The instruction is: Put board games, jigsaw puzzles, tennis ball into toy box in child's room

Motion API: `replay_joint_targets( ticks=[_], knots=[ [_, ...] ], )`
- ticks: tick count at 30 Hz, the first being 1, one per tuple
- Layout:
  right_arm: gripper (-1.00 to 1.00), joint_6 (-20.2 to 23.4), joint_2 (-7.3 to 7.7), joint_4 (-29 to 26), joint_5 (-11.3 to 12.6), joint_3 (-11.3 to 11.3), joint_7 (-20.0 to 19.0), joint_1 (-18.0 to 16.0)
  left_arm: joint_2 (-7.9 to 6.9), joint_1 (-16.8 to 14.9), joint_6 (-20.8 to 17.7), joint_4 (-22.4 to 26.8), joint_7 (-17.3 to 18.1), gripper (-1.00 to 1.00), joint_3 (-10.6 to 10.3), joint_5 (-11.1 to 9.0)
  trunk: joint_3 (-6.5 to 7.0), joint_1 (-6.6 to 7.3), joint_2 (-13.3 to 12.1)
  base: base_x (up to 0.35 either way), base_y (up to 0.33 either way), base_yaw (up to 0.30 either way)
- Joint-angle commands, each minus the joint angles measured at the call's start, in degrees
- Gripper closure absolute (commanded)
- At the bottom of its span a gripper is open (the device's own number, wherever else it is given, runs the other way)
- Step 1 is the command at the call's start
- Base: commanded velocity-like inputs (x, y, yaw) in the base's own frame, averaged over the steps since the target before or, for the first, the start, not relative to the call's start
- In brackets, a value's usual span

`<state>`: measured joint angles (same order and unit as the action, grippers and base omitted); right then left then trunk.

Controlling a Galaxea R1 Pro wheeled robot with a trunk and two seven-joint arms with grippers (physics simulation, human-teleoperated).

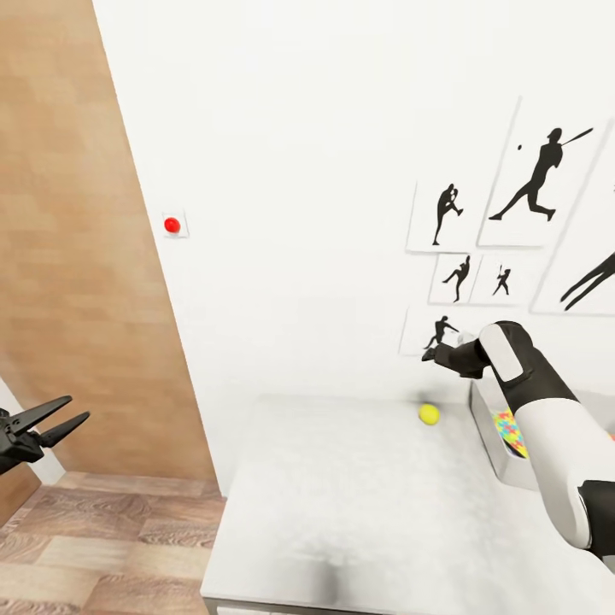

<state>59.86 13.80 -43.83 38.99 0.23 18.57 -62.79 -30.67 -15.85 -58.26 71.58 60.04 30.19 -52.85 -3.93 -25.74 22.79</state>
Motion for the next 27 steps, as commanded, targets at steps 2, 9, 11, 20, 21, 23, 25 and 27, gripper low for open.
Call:
replay_joint_targets(
  ticks=[2,9,11,20,21,23,25,27],
  knots=[
    [-1.0,0.1,0.01,0.0,0.6,0.0,0.6,-0.1,-0.01,-0.1,-0.2,0.0,0.2,-1.0,0.0,0.1,-0.13,-0.05,0.1,0.084,0.008,0.0],
    [-1.0,0.1,0.0,0.0,0.6,0.0,0.6,0.0,-0.01,-0.1,-0.3,0.0,0.2,-1.0,0.0,0.1,-0.13,-0.05,0.1,0.081,0.014,-0.068],
    [-1.0,0.1,0.0,0.0,0.6,0.0,0.6,0.0,-0.01,-0.1,-0.3,0.0,0.2,-1.0,0.1,0.1,-0.13,-0.05,0.1,0.125,0.142,-0.229],
    [-1.0,0.1,0.0,0.1,0.6,0.0,0.6,0.0,-0.01,-0.1,-0.2,0.0,0.2,-1.0,0.7,0.1,-0.13,-0.05,0.1,0.146,0.13,-0.254],
    [-1.0,0.1,0.0,0.0,0.6,0.0,0.6,0.0,-0.01,-0.1,-0.2,0.0,0.2,-1.0,1.0,0.1,-0.13,-0.05,0.1,0.049,0.028,-0.124],
    [-1.0,0.1,0.0,0.0,0.6,0.0,0.6,0.0,-0.01,-0.1,-0.2,0.0,0.2,-1.0,1.3,0.1,-0.13,-0.05,0.1,0.032,0.029,-0.081],
    [-1.0,0.1,0.0,0.0,0.6,0.0,0.5,0.0,-0.01,-0.1,-0.3,0.0,0.2,-1.0,1.4,0.1,-0.13,-0.05,0.1,0.013,0.108,-0.033],
    [-1.0,0.1,0.0,0.0,0.6,0.0,0.5,0.0,-0.01,-0.1,-0.3,0.0,0.2,-1.0,1.5,0.1,-0.13,-0.05,0.1,0.015,0.157,-0.017]
  ],
)
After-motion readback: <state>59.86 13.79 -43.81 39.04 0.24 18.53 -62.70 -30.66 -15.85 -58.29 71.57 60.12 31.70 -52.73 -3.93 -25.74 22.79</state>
